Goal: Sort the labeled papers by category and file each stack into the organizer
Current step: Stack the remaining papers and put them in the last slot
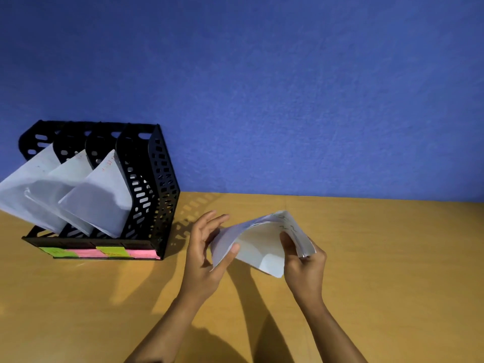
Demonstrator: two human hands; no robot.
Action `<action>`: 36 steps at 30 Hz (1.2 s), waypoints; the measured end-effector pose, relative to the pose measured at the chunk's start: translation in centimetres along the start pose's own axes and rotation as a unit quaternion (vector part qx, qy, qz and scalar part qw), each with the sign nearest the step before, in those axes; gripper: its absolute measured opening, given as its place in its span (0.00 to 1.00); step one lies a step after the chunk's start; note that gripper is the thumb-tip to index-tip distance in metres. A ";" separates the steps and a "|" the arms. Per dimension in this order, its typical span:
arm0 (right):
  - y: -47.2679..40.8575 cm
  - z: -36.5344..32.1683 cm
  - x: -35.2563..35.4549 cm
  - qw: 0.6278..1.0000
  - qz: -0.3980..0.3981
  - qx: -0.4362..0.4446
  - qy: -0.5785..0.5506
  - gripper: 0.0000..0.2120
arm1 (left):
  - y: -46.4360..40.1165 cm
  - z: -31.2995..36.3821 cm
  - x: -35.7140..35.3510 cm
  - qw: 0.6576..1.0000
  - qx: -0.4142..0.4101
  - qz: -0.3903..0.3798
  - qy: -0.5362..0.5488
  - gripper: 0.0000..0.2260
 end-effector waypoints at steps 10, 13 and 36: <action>0.6 0.6 0.2 0.999 -0.010 -0.041 -0.009 0.21 | 1.1 -4.1 0.8 0.988 0.108 0.050 -0.096 0.09; 0.7 -0.3 -0.3 1.000 -0.016 -0.021 -0.008 0.19 | 0.4 -2.2 0.1 0.987 0.078 0.091 -0.106 0.08; 4.0 4.0 -3.4 0.989 -0.100 -0.106 0.035 0.11 | 4.6 -7.2 -0.6 0.976 0.164 0.115 -0.089 0.10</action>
Point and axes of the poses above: each hand's wrist, its own y-axis away from the middle knuckle, its own x-axis out of the back of the hand, z = x × y, the point moved 6 cm from there along -y, towards the middle knuckle, and after that the axes turned 1 degree about y, right-handed, at the moved point
